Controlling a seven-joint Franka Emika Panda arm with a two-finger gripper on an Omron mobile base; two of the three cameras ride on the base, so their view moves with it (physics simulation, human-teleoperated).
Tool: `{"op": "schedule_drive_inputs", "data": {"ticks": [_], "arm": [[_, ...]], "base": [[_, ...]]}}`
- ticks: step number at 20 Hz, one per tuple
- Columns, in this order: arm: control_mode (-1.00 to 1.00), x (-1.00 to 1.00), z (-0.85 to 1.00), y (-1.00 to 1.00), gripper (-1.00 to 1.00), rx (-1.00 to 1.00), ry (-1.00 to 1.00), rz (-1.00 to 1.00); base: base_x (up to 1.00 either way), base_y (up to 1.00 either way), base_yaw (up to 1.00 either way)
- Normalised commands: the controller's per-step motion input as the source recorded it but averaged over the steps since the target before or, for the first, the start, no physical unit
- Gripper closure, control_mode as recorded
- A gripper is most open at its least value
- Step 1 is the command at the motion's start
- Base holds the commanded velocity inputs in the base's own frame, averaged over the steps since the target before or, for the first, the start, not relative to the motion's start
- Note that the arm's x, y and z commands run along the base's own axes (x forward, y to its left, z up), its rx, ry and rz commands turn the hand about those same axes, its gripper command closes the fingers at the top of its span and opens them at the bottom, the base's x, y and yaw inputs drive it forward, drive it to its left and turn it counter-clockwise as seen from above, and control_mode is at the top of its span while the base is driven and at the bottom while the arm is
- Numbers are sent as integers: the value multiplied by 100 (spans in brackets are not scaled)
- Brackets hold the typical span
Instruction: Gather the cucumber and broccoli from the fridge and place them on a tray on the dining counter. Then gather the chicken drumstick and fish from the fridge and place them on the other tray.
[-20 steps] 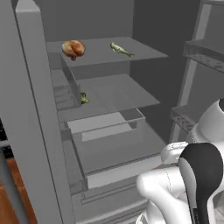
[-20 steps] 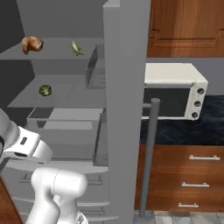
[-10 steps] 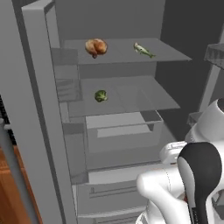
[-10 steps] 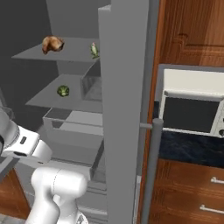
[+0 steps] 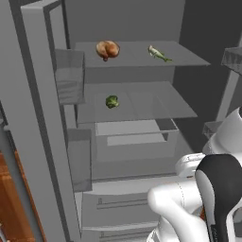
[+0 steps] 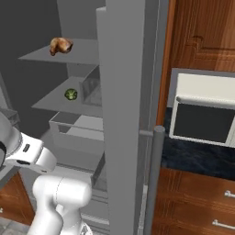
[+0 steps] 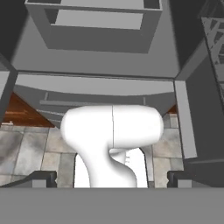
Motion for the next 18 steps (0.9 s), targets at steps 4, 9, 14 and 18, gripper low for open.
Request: {"op": "schedule_drive_inputs", "data": {"ticks": [4, 9, 14, 18], "arm": [[100, 0, 0, 0, -100, 0, 0, 0], [100, 0, 0, 0, -100, 0, 0, 0], [100, 0, 0, 0, -100, 0, 0, 0], [100, 0, 0, 0, -100, 0, 0, 0]], "base": [[-14, 38, 0], [-20, 45, 0], [7, 4, 0], [42, -6, -5]]}}
